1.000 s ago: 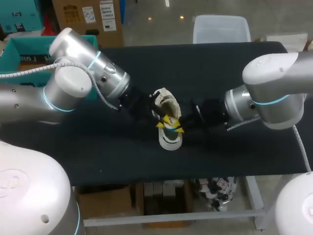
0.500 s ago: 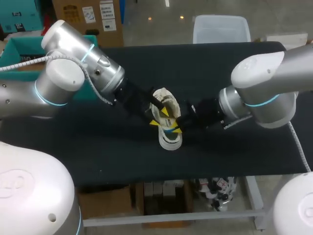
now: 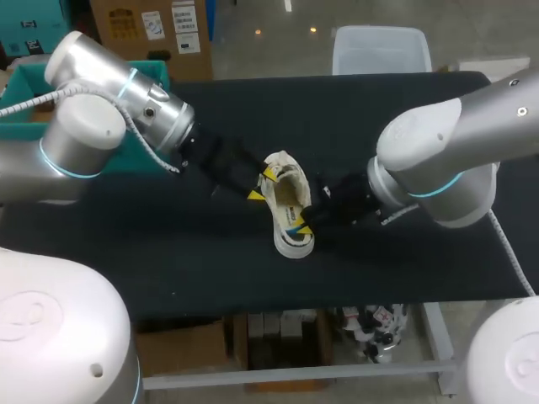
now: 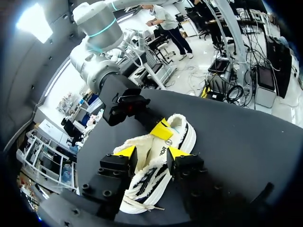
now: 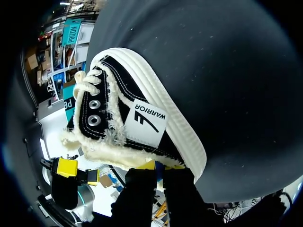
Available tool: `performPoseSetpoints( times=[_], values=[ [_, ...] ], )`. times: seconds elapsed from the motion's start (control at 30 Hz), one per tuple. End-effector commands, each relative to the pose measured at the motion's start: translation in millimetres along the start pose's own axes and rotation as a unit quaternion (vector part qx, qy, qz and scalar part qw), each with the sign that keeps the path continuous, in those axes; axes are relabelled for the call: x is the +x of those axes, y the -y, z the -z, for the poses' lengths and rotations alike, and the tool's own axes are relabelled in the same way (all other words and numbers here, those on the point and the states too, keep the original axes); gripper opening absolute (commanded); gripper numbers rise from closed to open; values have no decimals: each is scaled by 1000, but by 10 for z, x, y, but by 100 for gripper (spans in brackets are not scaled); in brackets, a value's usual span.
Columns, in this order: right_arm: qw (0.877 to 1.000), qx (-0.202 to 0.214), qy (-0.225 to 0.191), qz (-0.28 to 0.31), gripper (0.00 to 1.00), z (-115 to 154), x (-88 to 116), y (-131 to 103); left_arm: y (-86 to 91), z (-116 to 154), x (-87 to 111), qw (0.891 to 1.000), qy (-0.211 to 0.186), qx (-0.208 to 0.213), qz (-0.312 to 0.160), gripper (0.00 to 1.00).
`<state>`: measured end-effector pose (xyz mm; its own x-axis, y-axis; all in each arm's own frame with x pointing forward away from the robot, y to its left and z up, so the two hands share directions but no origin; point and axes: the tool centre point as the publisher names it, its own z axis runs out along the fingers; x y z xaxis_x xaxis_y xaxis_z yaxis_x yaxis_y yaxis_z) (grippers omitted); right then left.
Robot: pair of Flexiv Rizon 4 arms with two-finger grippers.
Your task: Open the shoe tongue, take the insole out of the shoe, put the insole back into the shoe, and pack the shoe into the shoebox
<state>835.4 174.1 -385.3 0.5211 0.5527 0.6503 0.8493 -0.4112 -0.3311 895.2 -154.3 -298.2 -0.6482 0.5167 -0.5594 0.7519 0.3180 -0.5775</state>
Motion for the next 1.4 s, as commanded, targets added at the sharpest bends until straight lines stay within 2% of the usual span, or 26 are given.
performPoseSetpoints(
  times=[0.03, 0.1, 0.13, 0.17, 0.6, 0.63, 0.67, 0.7, 0.73, 0.8, 0.83, 0.9, 0.97, 1.0, 1.27, 1.4],
  values=[
    [999, -20, 42, 1, 0, -44, -1, 13, 51, 275, -13, 984, -13, -100, 146, 100],
    [999, -25, 46, 2, 0, -41, -7, 8, 53, 403, -36, 974, -37, -171, 146, 100],
    [998, -28, 49, 2, 0, -38, -10, 4, 82, 475, -36, 971, -61, -186, 140, 100],
    [998, -30, 51, 2, 0, -36, -13, 1, 125, 557, -29, 965, -85, -220, 113, 100],
    [998, -31, 44, 11, 0, -65, -21, -63, 125, 557, -29, 965, -85, -220, 113, 100],
    [998, -33, 45, 11, 0, -75, -17, -65, 133, 506, -96, 956, -63, -234, 168, 100],
    [998, -33, 44, 12, 0, -81, -13, -63, 139, 473, -160, 944, -62, -230, 226, 100],
    [998, -34, 44, 14, 0, -84, -11, -61, 137, 443, -232, 923, -45, -224, 310, 100],
    [998, -36, 44, 14, 0, -85, -10, -60, 117, 424, -281, 894, -30, -226, 385, 100],
    [998, -37, 41, 15, 0, -86, -10, -60, 84, 401, -284, 845, 2, -211, 490, 100],
    [998, -38, 41, 15, 0, -86, -11, -60, 71, 406, -274, 834, 4, -203, 513, 100],
    [998, -40, 39, 15, 0, -89, -25, -66, 28, 453, -206, 784, 56, -192, 587, 100],
    [998, -43, 38, 15, 0, -98, -40, -72, -2, 508, -150, 752, 93, -213, 617, 100],
    [998, -47, 39, 15, 0, -105, -49, -75, -6, 542, -128, 746, 102, -234, 615, 100],
    [991, -98, 87, 18, 0, -136, -88, -94, -6, 542, -128, 746, 102, -234, 615, 100],
    [988, -107, 106, 21, 0, -176, -78, -84, -6, 542, -128, 746, 102, -234, 615, 100]
  ],
)
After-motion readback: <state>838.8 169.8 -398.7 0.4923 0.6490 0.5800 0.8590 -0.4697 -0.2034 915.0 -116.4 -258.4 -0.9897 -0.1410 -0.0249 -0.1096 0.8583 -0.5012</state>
